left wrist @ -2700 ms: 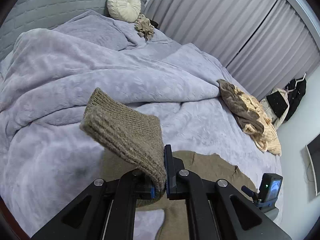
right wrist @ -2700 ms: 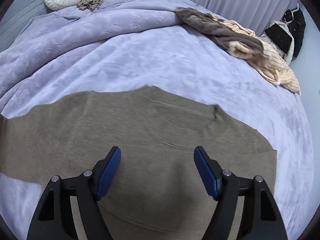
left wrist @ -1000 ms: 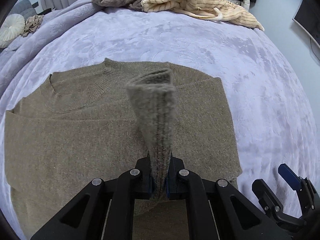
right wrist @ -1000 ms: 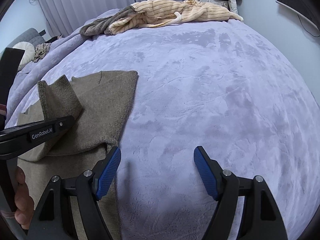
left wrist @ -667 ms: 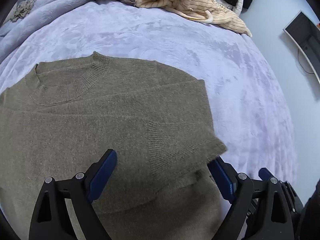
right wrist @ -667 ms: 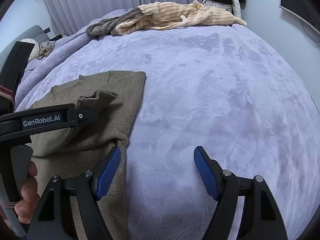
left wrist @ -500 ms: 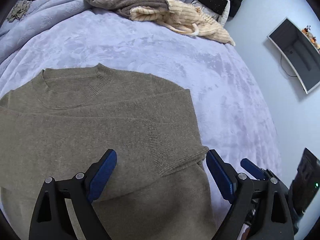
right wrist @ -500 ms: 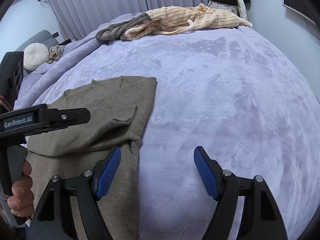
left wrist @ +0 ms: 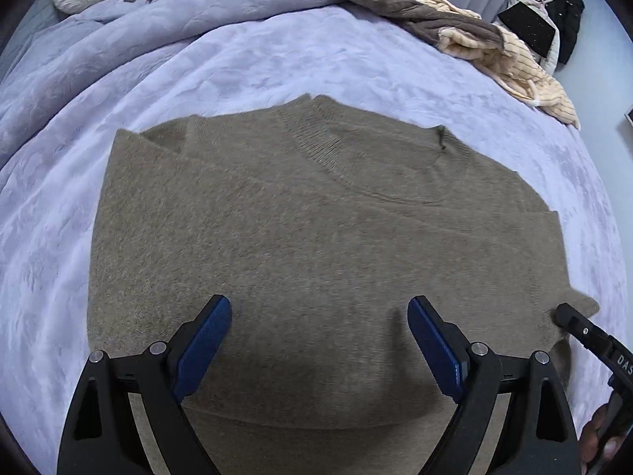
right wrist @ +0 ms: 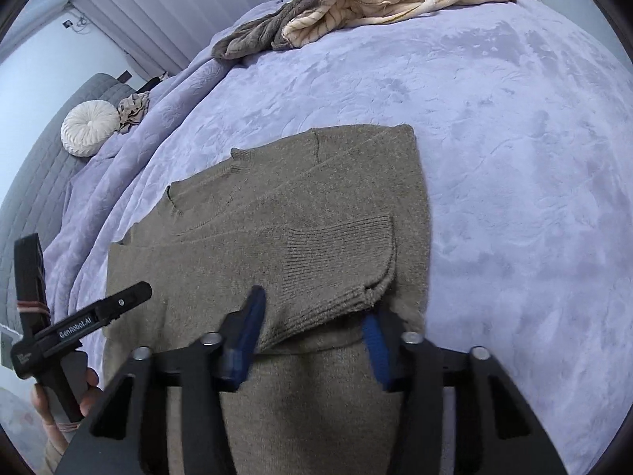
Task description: Fold small clothes
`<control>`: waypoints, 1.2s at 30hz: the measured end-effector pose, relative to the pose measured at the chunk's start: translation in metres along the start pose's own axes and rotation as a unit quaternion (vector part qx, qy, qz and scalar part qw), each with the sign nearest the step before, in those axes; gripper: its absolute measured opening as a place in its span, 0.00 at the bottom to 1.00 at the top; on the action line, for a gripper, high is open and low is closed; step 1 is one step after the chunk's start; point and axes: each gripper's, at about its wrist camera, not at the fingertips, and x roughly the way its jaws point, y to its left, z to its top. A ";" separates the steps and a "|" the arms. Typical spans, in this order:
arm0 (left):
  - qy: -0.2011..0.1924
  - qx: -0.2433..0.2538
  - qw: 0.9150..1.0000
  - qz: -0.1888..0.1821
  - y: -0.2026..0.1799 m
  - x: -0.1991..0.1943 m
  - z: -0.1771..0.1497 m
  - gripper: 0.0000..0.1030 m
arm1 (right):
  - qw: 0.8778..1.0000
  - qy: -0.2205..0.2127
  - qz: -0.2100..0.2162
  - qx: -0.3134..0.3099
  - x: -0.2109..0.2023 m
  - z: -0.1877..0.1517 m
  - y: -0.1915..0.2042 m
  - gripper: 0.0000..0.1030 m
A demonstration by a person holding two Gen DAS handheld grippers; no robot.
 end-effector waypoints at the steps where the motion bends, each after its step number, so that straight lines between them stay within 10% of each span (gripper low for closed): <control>1: 0.002 0.001 1.000 0.003 0.003 0.003 -0.002 0.89 | 1.000 0.011 -0.003 0.007 0.007 0.001 0.000 0.08; 12: -0.014 0.019 1.000 -0.008 0.018 -0.011 -0.005 0.89 | 0.999 0.006 -0.053 -0.009 0.000 -0.005 -0.005 0.11; 17: -0.030 0.014 0.999 -0.007 0.044 -0.018 0.009 0.89 | 0.990 -0.079 -0.117 -0.026 -0.045 -0.009 0.004 0.62; 21: -0.008 -0.015 1.000 -0.003 0.071 0.007 0.020 0.89 | 0.979 -0.100 -0.137 -0.114 -0.047 -0.008 0.049 0.62; 28: 0.007 -0.004 1.000 0.015 0.073 0.033 0.048 0.95 | 0.981 0.033 -0.151 -0.120 0.064 0.014 0.062 0.63; 36: -0.017 0.021 0.999 -0.024 0.049 -0.010 0.027 0.95 | 0.979 0.017 -0.141 -0.144 0.042 0.009 0.096 0.66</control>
